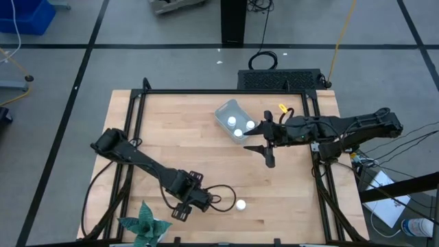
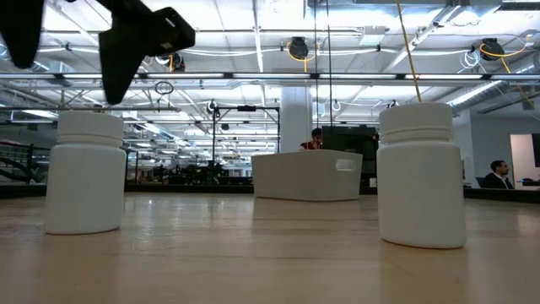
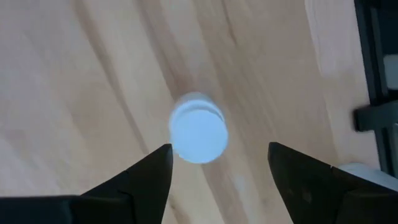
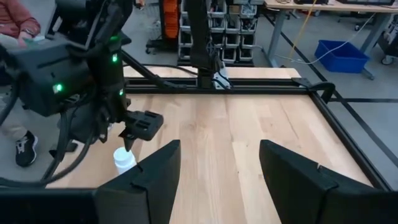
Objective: Pick and place pill bottles into a basket
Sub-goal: Put the white pill bottle into the gray bin
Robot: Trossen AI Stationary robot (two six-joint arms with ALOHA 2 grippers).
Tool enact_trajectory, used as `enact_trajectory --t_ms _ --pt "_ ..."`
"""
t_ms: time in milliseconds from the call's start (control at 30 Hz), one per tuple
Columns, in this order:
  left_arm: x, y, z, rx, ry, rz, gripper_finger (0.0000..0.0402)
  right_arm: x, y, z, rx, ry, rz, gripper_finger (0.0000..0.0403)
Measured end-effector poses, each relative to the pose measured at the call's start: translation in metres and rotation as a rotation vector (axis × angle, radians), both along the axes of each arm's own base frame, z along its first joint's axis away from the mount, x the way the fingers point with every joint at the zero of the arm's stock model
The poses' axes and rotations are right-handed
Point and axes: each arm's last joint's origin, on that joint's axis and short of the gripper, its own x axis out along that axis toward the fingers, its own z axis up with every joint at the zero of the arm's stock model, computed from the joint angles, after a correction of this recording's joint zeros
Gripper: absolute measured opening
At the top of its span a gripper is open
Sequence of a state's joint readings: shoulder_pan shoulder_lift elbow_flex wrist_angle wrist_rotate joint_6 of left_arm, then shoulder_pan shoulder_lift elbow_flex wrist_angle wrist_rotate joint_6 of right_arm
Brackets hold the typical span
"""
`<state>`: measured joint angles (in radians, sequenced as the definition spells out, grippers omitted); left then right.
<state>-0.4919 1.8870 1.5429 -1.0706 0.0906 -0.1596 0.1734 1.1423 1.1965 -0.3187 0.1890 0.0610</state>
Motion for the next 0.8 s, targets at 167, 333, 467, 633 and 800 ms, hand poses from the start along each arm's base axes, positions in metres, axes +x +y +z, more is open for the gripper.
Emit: enact_trajectory --t_ms 167,333,467,633,800 --pt "0.004 0.001 -0.006 -0.018 0.02 -0.013 0.0271 0.0 0.0 0.001 0.003 -0.006 -0.002 0.0209" --pt "0.007 0.003 -0.008 -0.005 0.004 -0.041 0.0271 0.0 0.0 0.001 0.006 -0.007 -0.002 0.0209" --pt "0.009 0.007 -0.009 -0.002 0.0 -0.033 0.0271 0.0 0.002 0.001 0.006 -0.007 0.005 0.0209" --pt "0.009 0.009 -0.016 -0.011 0.002 -0.039 0.0271 -0.001 0.006 0.001 0.005 -0.006 0.017 0.0209" --pt "0.009 0.013 -0.026 -0.047 0.026 -0.02 0.0271 -0.001 0.007 0.001 -0.005 -0.007 0.008 0.0209"
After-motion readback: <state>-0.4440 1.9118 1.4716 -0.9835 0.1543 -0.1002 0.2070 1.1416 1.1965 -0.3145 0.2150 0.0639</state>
